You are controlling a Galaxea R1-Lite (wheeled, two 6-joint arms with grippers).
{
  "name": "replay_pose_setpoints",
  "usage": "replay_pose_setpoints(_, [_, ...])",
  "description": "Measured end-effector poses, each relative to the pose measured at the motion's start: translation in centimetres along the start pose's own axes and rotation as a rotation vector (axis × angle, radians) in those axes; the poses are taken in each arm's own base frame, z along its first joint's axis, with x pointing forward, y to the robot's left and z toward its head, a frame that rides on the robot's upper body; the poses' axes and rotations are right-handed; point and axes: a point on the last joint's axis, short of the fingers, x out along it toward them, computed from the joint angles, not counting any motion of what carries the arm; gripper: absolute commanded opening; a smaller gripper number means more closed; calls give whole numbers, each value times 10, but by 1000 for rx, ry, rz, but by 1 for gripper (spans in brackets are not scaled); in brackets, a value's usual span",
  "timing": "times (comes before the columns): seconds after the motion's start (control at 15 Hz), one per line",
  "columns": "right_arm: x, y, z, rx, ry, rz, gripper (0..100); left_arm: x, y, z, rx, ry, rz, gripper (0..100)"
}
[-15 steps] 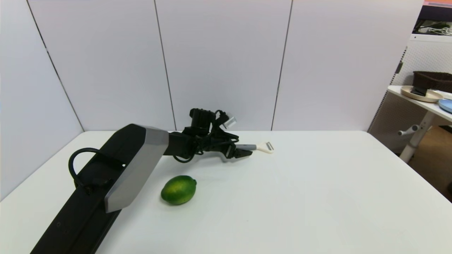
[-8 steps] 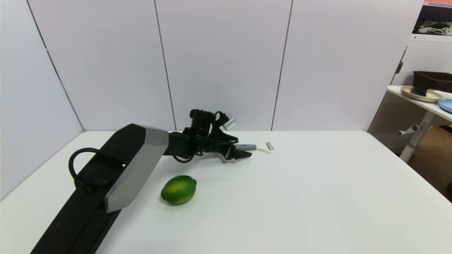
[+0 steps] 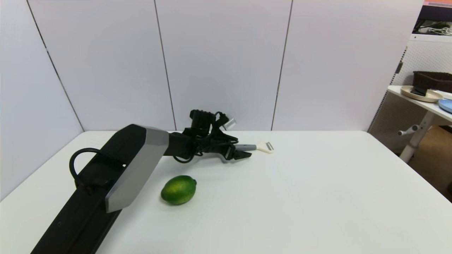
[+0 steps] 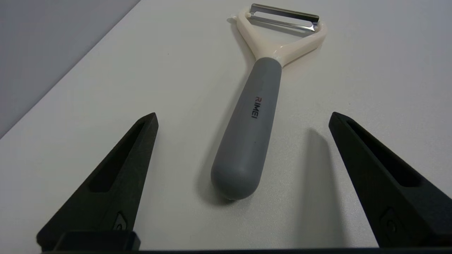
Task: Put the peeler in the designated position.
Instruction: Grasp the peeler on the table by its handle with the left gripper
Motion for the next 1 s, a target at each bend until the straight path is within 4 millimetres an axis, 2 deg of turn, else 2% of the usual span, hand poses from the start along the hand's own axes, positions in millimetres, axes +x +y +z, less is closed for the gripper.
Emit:
replay_pose_setpoints(0.07, [0,0,0,0,0,0,100,0,0,0,0,0,-1,0])
replay_pose_setpoints(0.8, [0,0,0,0,0,0,100,-1,-1,2,-5,8,-3,0])
replay_pose_setpoints(1.0, [0,0,0,-1,0,0,100,-6,-3,8,-15,24,-7,0])
